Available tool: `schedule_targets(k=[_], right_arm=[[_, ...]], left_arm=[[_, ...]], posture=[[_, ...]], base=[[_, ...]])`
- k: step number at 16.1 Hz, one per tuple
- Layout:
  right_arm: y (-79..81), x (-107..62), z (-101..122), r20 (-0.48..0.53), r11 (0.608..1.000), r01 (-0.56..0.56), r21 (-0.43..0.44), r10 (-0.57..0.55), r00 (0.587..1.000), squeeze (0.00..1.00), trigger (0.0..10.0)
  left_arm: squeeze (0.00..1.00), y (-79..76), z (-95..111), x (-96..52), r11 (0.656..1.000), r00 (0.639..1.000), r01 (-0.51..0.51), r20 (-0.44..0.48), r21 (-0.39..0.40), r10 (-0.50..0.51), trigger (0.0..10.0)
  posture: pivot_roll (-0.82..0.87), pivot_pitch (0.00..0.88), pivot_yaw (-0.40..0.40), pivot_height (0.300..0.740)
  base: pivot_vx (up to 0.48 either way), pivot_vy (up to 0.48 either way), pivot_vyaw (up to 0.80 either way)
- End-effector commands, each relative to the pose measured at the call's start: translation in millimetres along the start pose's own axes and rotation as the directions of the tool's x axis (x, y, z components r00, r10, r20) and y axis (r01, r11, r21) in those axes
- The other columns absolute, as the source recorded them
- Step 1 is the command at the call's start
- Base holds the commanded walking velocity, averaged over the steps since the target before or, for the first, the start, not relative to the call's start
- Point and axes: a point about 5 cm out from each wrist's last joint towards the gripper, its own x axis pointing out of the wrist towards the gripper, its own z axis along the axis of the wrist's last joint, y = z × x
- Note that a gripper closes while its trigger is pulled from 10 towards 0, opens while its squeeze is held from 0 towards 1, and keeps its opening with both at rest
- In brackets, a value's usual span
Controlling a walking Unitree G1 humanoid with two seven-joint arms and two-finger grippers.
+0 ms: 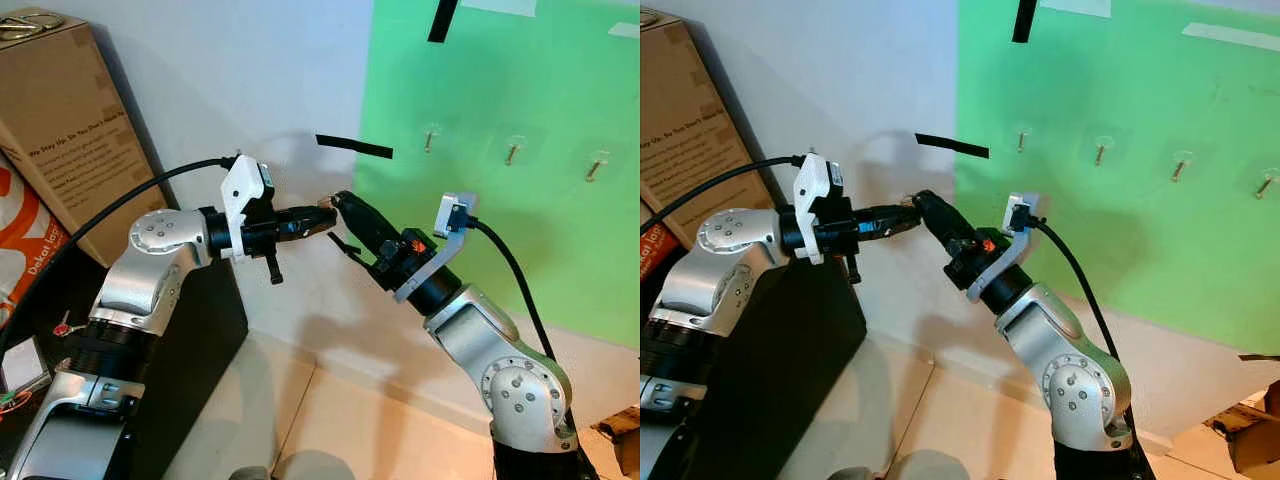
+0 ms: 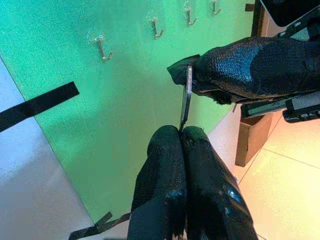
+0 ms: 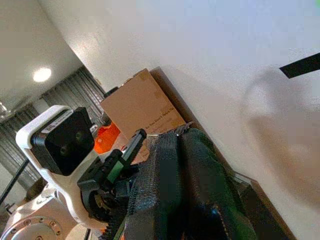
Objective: Hang keys on a hook
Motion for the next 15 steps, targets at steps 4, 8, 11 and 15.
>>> schedule_targets(k=[4, 8, 11, 15], right_arm=[[-9.8, -4.5, 2.2, -0.010, 0.999, 0.041, -0.015, -0.041, 0.999, 0.00, 10.0], [-11.7, -6.1, 0.8, -0.025, 0.998, 0.048, -0.028, -0.048, 0.999, 0.00, 10.0], [-11.4, -5.6, 2.2, -0.025, 0.999, 0.043, -0.033, -0.044, 0.999, 0.00, 10.0], [-11.7, -5.0, 3.4, -0.026, 0.998, 0.040, -0.040, -0.041, 0.999, 0.00, 10.0]], left_arm=[[0.00, 8.1, 6.2, -12.0, 0.998, 0.999, -0.051, 0.011, 0.029, 0.050, 0.0], [0.00, 16.4, 11.2, -14.4, 0.994, 0.993, -0.110, 0.047, 0.025, 0.109, 0.0], [0.00, 13.6, 9.2, -12.3, 0.995, 0.995, -0.096, 0.039, 0.030, 0.095, 0.4], [0.00, 10.7, 5.8, -9.3, 0.996, 0.996, -0.086, 0.030, 0.036, 0.085, 0.0]], posture=[[0.00, 0.000, 0.029, 0.740], [0.00, 0.000, 0.032, 0.740], [0.00, 0.000, 0.030, 0.740], [-0.01, 0.000, 0.028, 0.740]], base=[[0.000, 0.000, 0.00], [0.000, 0.000, 0.00], [0.000, 0.000, 0.00], [0.000, 0.000, 0.00]])
